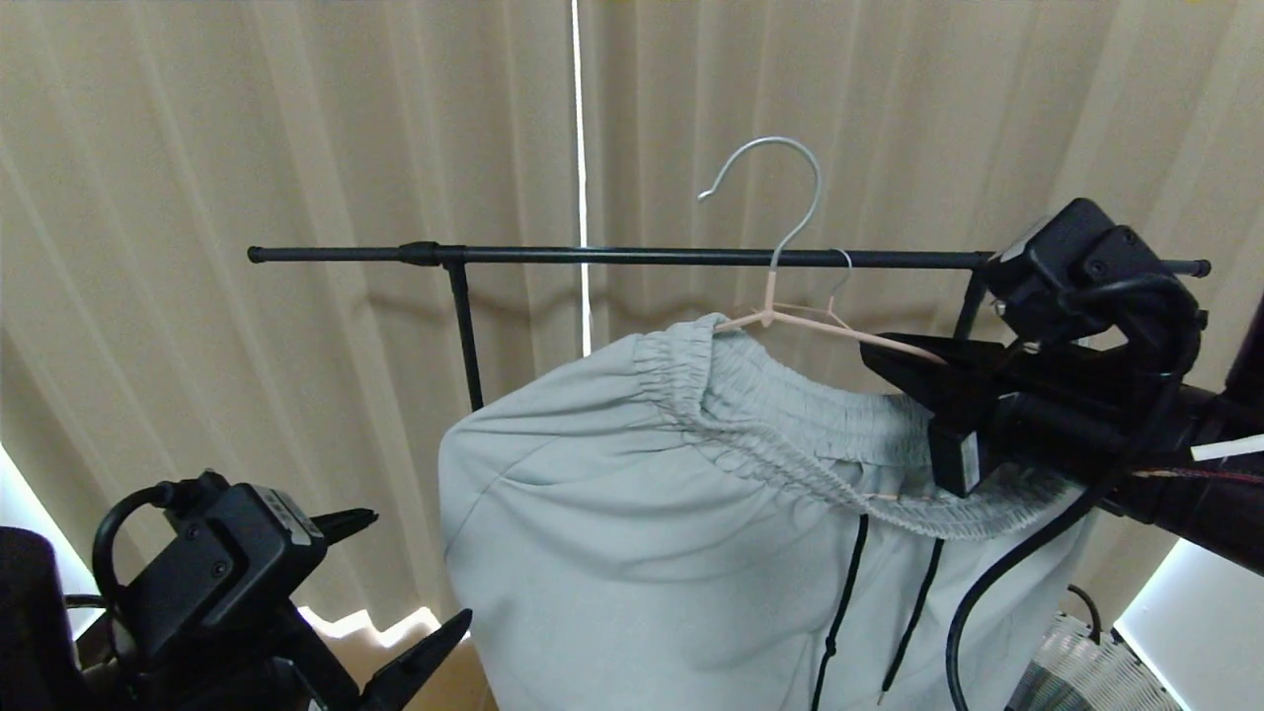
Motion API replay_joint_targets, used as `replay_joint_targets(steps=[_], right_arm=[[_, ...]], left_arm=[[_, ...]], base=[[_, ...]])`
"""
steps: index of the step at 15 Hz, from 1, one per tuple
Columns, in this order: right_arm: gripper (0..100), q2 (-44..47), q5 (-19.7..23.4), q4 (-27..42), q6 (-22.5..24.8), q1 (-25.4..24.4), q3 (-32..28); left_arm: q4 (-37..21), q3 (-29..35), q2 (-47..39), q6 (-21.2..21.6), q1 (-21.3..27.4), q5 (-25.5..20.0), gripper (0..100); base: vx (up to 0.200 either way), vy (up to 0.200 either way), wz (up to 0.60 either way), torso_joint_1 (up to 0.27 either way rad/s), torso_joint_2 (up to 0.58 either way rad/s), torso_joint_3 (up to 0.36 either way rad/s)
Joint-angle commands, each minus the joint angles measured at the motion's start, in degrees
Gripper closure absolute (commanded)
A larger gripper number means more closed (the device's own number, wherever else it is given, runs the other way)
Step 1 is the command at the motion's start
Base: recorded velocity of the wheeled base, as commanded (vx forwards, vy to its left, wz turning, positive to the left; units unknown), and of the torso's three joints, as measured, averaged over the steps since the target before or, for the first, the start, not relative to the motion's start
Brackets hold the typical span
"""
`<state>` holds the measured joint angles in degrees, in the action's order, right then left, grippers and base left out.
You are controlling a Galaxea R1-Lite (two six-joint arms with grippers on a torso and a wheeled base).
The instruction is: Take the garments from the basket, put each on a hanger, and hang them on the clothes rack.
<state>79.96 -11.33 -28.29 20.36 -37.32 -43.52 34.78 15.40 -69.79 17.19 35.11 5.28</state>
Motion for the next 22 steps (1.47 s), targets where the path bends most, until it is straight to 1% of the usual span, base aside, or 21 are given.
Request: replay_joint_targets(steps=[1,2,3,6,7,12,14,16,18,20,21,22], right_arm=[[100,-2.5,0.5,0.0,0.0,-0.4,0.5],[100,-3.3,1.7,0.1,0.0,-0.6,0.5],[100,-3.8,2.2,0.1,0.1,-0.7,0.7],[100,-4.3,2.4,0.1,0.1,-0.8,0.9],[100,-4.3,2.4,0.1,0.1,-0.8,0.9],[100,-4.4,2.3,0.1,0.1,-0.8,1.0],[100,-4.5,2.2,0.1,0.1,-0.5,1.0],[100,-4.5,2.0,0.2,0.2,0.6,1.0],[100,-4.0,2.0,0.2,0.2,0.7,1.0],[100,-3.7,1.9,0.2,0.2,0.7,0.9],[100,-3.7,1.9,0.2,0.3,0.7,0.9],[100,-3.8,1.8,0.3,0.4,0.7,0.9]], left_arm=[[0.0,0.9,-3.2,-0.2,-1.6,-1.7,0],[0.0,1.9,-5.1,-0.1,-3.9,-3.2,0],[0.0,2.6,-6.1,-0.1,-4.9,-3.9,0],[0.1,2.5,-7.1,-0.2,-5.6,-5.5,0],[0.1,2.8,-7.2,-0.1,-5.6,-5.5,100],[0.1,2.8,-6.8,-0.1,-6.1,-5.1,100],[0.2,1.6,-6.5,0.5,-10.9,-4.8,100],[0.2,0.7,-4.0,1.7,-16.6,-4.8,100],[0.1,0.5,-2.5,1.7,-17.9,-4.9,100],[0.1,0.4,-1.2,1.5,-17.8,-5.1,100],[0.1,0.5,-0.9,1.5,-17.6,-5.2,0],[0.1,0.4,-0.1,1.4,-17.5,-5.3,0]], base=[[0.000,0.000,0.00,0.000,0.00,0.000],[0.000,0.000,0.00,0.000,0.00,0.000],[0.000,0.000,0.00,0.000,0.00,0.000],[0.000,0.000,0.00,0.000,0.00,0.000],[0.000,0.000,0.00,0.000,0.00,0.000],[0.000,0.000,0.00,0.000,0.00,0.000],[0.000,0.000,0.00,0.000,0.00,0.000],[0.000,0.000,0.00,0.000,0.00,0.000],[0.000,0.000,0.00,0.000,0.00,0.000],[0.000,0.000,0.00,0.000,0.00,0.000],[0.000,0.000,0.00,0.000,0.00,0.000],[0.000,0.000,0.00,0.000,0.00,0.000]])
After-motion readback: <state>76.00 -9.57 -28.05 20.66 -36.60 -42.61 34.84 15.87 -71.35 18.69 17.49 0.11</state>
